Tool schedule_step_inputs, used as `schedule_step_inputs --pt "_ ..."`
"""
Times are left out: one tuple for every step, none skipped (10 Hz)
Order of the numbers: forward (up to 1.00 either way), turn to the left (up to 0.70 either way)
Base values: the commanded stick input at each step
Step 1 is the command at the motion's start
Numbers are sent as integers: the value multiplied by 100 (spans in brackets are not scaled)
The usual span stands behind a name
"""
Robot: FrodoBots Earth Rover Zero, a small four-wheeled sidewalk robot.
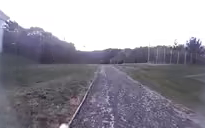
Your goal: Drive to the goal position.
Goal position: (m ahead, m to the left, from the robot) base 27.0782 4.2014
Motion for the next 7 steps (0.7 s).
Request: schedule_step_inputs --pt "70 0" --pt "70 0" --pt "70 0" --pt "70 0" --pt "70 0" --pt "70 0" --pt "70 0"
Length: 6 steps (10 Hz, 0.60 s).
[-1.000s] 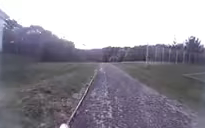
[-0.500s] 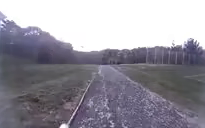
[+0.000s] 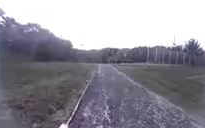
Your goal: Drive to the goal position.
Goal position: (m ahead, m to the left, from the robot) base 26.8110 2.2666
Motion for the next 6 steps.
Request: schedule_step_inputs --pt "70 0" --pt "70 0" --pt "70 0" --pt "70 0" --pt "70 0" --pt "70 0"
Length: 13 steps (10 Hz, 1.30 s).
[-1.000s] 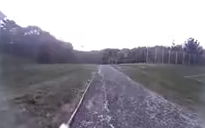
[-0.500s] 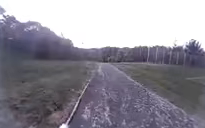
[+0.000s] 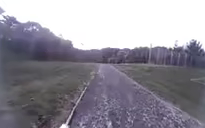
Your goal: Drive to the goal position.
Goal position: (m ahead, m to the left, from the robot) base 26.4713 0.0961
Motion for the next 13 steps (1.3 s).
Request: schedule_step_inputs --pt "70 0" --pt "70 0" --pt "70 0" --pt "70 -16" --pt "70 -29" --pt "70 -20" --pt "70 -1" --pt "70 0" --pt "70 0" --pt "70 0" --pt "70 0" --pt "70 0" --pt "70 0"
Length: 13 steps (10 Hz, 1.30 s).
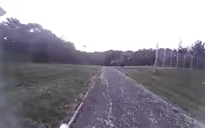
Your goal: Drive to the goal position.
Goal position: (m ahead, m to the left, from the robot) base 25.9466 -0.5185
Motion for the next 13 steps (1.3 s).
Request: schedule_step_inputs --pt "70 0" --pt "70 0" --pt "70 0" --pt "70 0" --pt "70 0" --pt "70 0" --pt "70 0" --pt "70 0" --pt "70 0" --pt "70 0" --pt "70 0" --pt "70 0" --pt "70 0"
